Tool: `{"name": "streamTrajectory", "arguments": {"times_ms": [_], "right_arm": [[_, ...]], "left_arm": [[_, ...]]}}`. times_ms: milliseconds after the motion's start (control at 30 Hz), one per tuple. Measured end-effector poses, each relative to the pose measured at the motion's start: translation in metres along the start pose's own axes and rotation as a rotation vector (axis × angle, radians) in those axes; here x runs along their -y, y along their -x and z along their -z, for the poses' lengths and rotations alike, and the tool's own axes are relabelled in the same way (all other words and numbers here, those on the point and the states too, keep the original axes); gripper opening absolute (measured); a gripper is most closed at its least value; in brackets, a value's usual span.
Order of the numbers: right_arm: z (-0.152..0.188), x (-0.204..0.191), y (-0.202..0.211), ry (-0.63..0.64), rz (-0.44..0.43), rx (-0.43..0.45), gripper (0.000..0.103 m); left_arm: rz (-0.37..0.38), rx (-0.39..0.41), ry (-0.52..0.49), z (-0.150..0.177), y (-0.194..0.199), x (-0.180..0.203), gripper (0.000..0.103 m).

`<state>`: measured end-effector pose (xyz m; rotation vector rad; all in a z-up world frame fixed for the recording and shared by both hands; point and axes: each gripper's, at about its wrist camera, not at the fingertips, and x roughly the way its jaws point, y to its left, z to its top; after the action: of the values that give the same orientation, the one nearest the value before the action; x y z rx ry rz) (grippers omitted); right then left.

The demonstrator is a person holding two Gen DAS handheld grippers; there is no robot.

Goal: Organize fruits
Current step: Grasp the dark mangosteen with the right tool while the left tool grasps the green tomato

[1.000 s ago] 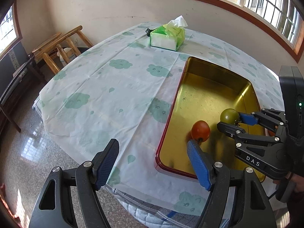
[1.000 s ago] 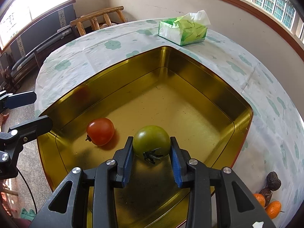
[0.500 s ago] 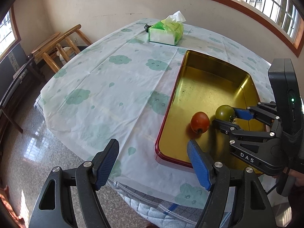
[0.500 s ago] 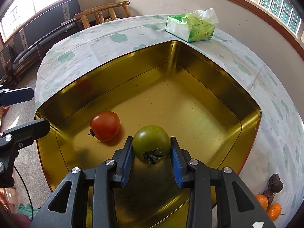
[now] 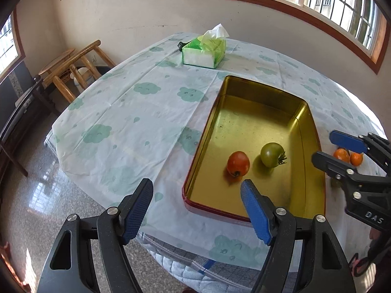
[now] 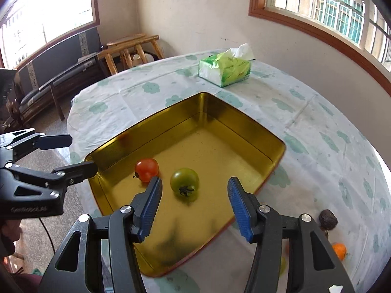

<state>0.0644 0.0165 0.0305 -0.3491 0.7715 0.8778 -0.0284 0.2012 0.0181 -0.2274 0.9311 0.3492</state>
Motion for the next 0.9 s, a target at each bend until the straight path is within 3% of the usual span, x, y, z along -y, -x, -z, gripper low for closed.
{"name": "streamTrajectory", "arguments": {"times_ms": [300,467,900], "right_arm": [[0.103,0.085,0.077,-0.205,0.221,-0.056,0.053],[0.148,0.108,0.093,-0.302,0.264,-0.087,0.053],[0.176,0.123,0.059,-0.359,0.273,-0.108,0.05]], "left_arm": [[0.105,-0.009,-0.105,0.009,-0.001,0.05,0.074],[0.144,-0.016,-0.172,0.015,0.0,0.082,0.074],[0.212,-0.031,-0.297,0.023,-0.001,0.146,0.074]]}}
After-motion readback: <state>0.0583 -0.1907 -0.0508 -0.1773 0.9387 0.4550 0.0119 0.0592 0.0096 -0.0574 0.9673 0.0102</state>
